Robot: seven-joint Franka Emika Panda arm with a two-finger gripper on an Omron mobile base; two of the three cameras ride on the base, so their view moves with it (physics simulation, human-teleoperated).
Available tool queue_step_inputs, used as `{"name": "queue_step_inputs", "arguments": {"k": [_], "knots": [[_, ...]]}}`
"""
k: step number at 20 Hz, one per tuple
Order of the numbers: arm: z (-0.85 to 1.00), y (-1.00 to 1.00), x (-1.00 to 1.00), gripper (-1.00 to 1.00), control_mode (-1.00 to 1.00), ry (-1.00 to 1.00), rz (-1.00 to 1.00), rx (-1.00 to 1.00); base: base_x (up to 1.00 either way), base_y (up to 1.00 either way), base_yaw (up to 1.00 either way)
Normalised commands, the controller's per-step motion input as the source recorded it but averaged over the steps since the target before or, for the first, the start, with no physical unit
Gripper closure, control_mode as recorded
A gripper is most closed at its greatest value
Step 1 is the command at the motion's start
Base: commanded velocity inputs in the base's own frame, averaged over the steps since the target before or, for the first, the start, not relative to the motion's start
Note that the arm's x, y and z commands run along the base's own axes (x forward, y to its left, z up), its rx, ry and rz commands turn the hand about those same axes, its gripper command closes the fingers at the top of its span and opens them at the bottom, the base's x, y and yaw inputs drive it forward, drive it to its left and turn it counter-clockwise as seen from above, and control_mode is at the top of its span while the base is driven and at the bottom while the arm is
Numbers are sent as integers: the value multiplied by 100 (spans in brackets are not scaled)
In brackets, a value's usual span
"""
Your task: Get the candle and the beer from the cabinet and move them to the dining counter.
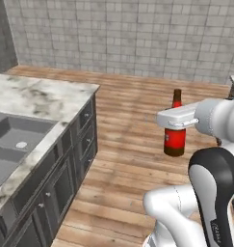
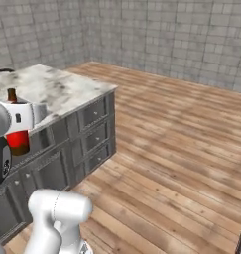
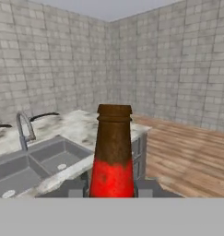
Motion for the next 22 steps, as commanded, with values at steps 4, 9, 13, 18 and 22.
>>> {"name": "queue_step_inputs", "arguments": {"k": [4, 9, 13, 18, 22], "knots": [[0, 0, 0, 100, 100, 0, 0, 0, 89, -5, -40], [0, 0, 0, 100, 100, 0, 0, 0, 99, 0, -32], [0, 0, 0, 100, 100, 0, 0, 0, 98, 0, -36], [0, 0, 0, 100, 100, 0, 0, 0, 98, 0, -41], [0, 0, 0, 100, 100, 0, 0, 0, 100, 16, -34]]}}
